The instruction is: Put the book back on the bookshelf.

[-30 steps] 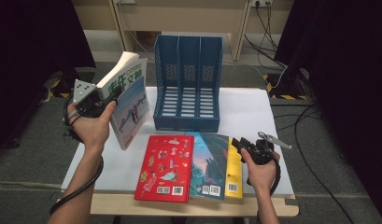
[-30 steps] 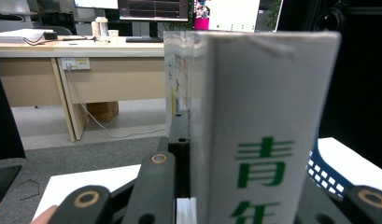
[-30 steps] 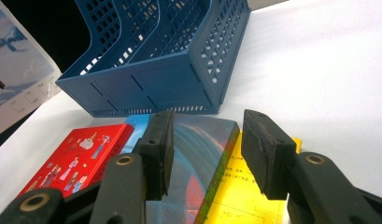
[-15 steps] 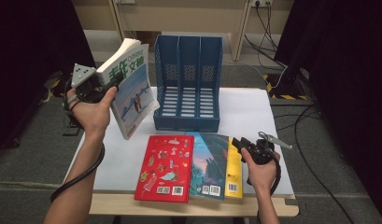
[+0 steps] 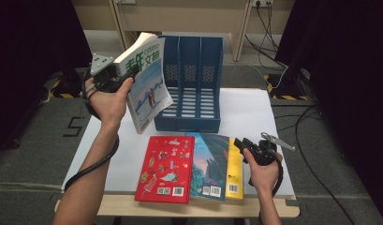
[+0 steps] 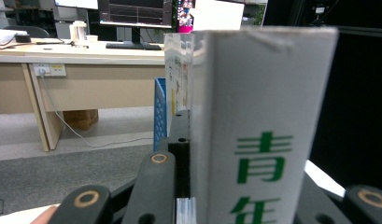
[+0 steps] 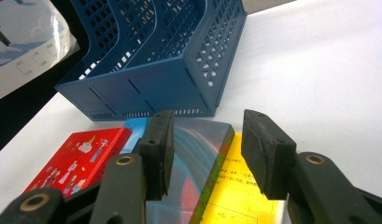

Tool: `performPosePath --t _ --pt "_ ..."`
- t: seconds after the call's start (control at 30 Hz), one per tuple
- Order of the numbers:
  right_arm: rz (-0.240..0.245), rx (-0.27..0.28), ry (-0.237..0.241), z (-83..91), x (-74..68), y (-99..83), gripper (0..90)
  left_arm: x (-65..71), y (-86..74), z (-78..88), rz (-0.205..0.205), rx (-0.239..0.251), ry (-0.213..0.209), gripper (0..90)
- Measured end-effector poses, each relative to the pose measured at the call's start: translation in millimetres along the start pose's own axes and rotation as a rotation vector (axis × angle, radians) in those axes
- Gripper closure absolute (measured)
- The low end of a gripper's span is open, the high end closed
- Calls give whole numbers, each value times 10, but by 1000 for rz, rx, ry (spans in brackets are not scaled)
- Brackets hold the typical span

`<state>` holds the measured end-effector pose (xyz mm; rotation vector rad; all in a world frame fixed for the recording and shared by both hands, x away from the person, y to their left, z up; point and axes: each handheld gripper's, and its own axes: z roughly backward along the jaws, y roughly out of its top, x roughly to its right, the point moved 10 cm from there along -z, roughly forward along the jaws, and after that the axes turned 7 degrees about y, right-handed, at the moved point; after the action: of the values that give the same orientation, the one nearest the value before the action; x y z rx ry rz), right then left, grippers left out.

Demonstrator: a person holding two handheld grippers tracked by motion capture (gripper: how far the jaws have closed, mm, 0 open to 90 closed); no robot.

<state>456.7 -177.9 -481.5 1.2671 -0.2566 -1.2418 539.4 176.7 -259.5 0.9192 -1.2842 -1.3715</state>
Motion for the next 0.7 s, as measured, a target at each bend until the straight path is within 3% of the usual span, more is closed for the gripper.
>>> performPosePath --t 0.17,0.47,0.7 --pt "-1 0 3 1 -4 3 550 76 38 -141 3 -9 4 739" --pt "-1 6 5 13 2 16 550 150 57 -358 -24 -24 48 739" --pt "-5 10 6 19 12 22 550 226 55 -476 -19 -32 44 739"
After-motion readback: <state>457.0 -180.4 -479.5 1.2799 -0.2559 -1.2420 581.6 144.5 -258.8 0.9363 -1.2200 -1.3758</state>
